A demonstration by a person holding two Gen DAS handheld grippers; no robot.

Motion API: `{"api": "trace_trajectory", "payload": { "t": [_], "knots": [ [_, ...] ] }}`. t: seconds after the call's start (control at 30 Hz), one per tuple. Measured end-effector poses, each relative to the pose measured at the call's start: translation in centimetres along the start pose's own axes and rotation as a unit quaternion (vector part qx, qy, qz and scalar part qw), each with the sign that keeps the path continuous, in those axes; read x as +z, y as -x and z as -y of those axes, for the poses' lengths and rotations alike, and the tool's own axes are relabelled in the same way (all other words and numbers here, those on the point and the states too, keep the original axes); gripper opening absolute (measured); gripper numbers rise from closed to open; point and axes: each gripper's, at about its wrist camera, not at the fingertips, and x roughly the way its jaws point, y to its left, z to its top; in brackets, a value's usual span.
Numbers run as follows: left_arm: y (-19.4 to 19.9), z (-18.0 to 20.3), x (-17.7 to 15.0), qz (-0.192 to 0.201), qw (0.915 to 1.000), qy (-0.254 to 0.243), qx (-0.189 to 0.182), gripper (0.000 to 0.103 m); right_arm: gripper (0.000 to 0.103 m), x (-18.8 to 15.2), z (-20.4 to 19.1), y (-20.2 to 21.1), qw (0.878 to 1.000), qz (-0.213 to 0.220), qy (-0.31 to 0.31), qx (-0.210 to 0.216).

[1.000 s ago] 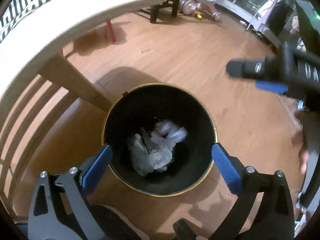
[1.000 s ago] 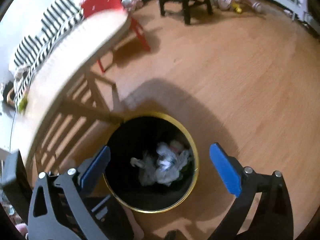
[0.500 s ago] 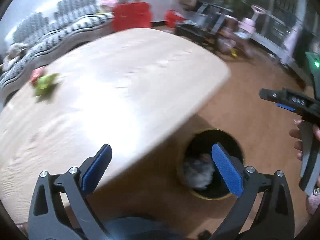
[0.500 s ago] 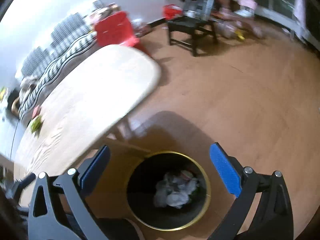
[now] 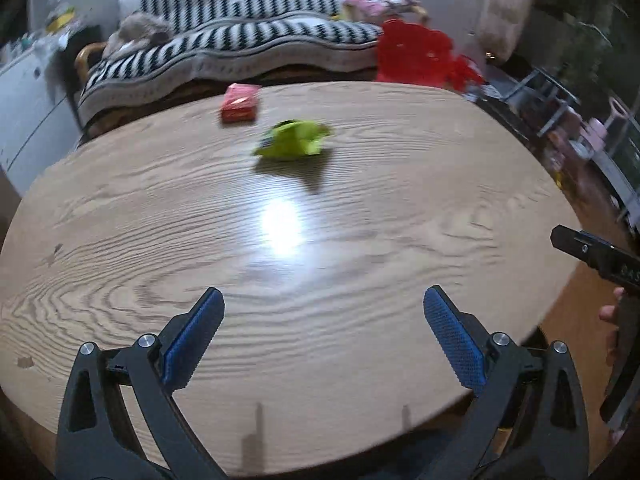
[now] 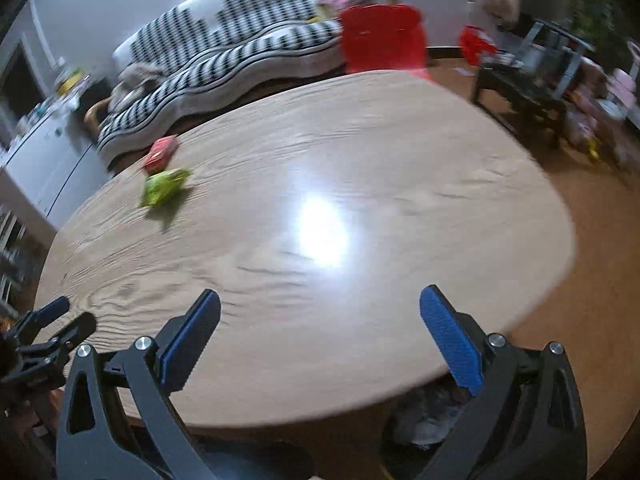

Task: Collect trash
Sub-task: 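Grasp the red cigarette box with left tool while right grasps popcorn bag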

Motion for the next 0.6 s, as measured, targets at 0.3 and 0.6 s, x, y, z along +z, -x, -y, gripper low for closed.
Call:
{"api": "trace_trajectory", "payload": {
  "t": [0.3, 0.6],
  "knots": [
    [-3.2, -7.6, 1.7, -0.015, 0.9984, 0.05, 0.022, 0.097, 0.096, 4.9, -12.4, -7.0, 0.995, -0.033, 0.072, 0.052],
    [-6.7, -12.2, 4.3, -0.021, 0.9977, 0.058, 0.027, 0.097, 0.096, 9.5, -20.7, -15.2, 0.991, -0.066, 0.086, 0.073]
  ]
}}
